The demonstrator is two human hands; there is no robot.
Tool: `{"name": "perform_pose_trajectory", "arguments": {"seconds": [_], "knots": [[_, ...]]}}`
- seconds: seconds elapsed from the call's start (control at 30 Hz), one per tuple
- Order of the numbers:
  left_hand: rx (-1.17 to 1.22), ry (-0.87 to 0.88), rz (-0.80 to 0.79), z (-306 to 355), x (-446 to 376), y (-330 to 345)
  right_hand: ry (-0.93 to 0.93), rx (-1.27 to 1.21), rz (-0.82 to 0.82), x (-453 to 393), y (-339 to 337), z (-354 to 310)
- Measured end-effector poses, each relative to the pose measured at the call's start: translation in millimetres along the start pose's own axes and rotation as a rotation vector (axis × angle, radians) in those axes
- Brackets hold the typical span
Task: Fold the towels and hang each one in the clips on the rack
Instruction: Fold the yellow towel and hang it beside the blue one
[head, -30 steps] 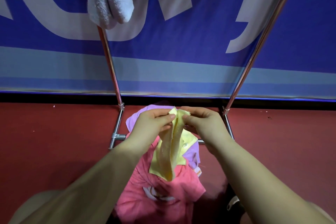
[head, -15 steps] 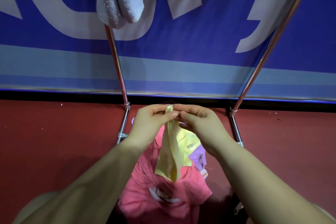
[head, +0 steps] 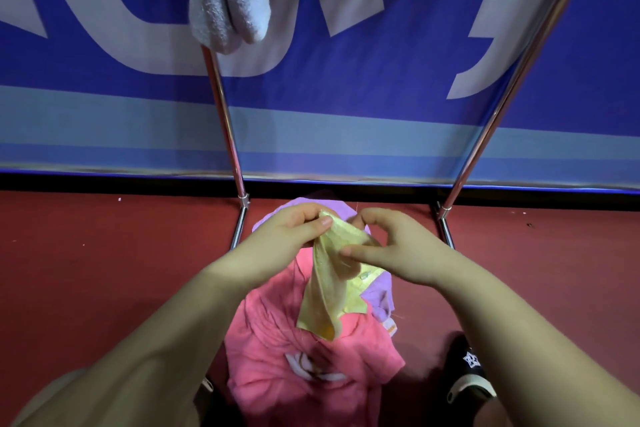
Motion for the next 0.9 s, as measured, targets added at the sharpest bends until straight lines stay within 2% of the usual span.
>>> {"name": "perform_pose_trajectory", "arguments": {"seconds": [0.07,0.2,0.3,0.4,0.5,0.6,0.77,0.9], "knots": [[0.032,0.016,0.022,3.2,2.6,-4.0,0.065,-0.017,-0.072,3.9,4.4,5.2],[0.178,0.069,0.152,13.0,8.0,-18.4,0.114,0.238,-0.101,9.6,10.0,20.1],[0.231,0.125,0.223,23.0,14.1,-26.7,0.093,0.185,0.044,16.4,-0.2,22.2],[0.252,0.145,0.327,32.2,27.0,-33.2,0.069,-0.089,0.201,28.2,-12.5,18.6],[0.159,0.147,0.396,46.1,37.9,-38.9,0.046,-0.252,0.263,41.0,-22.7,3.7],[0.021,0.161,0.373,75.3,44.9,-42.7,0.01,-0.28,0.324,52.5,-44.3,-20.6],[-0.272,0.305,0.328,161.3,57.6,-45.6,-0.113,-0.267,0.411,72.8,-107.7,-88.0],[-0.45,0.436,0.33,244.7,69.6,-37.9,-0.232,-0.389,0.459,101.2,-160.8,-163.7]]}}
Point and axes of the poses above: each hand's wrist, its own x-axis away from the middle knuckle, its own y-axis out of the palm, z = x × y, the point moved 5 cm from there along -x, towards the middle knuckle, and after that the axes turned 5 degrees about y, right-handed, at the moved point
